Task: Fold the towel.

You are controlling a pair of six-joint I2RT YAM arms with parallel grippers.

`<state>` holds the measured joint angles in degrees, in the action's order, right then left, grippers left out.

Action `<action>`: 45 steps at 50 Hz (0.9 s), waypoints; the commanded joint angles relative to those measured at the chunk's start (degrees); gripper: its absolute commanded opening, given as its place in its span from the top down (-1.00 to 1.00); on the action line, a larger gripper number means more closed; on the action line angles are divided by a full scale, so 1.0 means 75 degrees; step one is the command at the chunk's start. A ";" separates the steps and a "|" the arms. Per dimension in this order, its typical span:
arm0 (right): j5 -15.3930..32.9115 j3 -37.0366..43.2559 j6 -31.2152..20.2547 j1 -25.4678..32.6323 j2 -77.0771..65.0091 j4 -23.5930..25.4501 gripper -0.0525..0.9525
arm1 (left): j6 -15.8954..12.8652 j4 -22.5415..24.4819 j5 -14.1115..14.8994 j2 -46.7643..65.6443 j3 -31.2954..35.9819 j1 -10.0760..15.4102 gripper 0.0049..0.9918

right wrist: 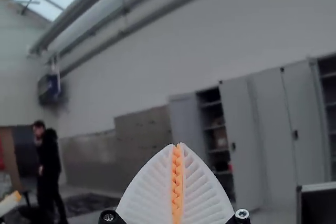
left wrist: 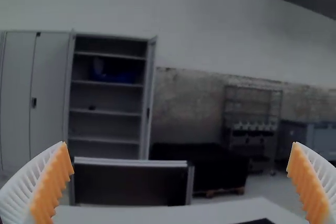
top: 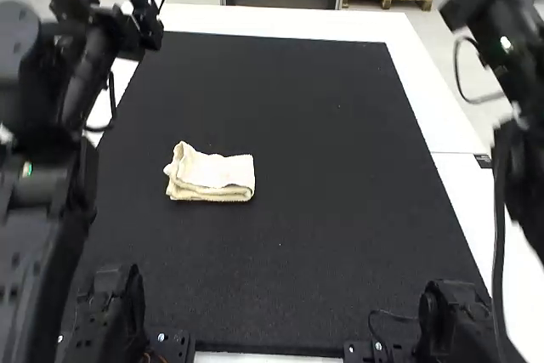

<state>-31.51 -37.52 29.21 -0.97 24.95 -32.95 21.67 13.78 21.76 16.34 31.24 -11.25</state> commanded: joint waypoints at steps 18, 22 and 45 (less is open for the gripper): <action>-0.0369 0.1112 0.0921 0.0645 -0.3256 0.0268 0.84 | 0.1001 0.0131 0.0146 -0.2202 -0.0650 -0.0223 -0.93; 0.0416 0.1159 0.0218 0.0645 -0.3280 0.0292 0.47 | 0.0028 0.0108 0.0017 -0.2202 -0.0709 -0.0200 -0.93; 0.1916 0.4358 -0.4914 0.0680 -0.3291 -0.1337 -0.94 | -0.3229 0.4186 0.0263 -0.2202 -0.4213 -0.0200 -0.77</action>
<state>-16.23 -8.23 2.94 3.46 0.45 -43.18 2.42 45.10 19.81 0.08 1.96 -12.43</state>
